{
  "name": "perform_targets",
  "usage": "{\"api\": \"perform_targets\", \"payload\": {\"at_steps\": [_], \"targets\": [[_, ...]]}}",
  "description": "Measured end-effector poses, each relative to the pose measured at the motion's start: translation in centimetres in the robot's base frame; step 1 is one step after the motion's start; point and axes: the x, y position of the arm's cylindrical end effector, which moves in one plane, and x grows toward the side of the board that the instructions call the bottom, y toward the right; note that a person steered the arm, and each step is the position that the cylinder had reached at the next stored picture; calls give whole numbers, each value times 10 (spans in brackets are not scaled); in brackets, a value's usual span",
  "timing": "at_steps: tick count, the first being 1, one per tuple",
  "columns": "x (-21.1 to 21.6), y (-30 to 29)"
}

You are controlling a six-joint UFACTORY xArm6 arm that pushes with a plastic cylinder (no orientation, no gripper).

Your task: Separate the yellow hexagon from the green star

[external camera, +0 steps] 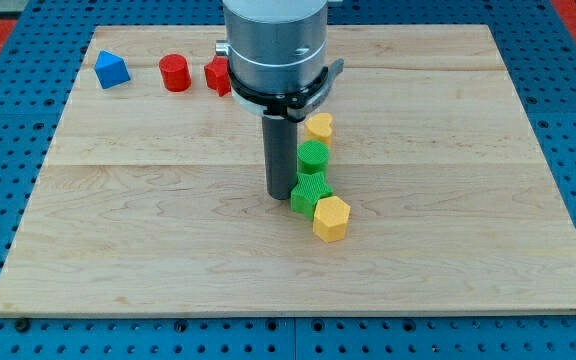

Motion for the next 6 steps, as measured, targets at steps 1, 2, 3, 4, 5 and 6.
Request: {"api": "perform_targets", "payload": {"at_steps": [1,2,3,4,5,6], "targets": [[5,14],[17,-3],[70,2],[124,95],[65,135],[20,113]]}}
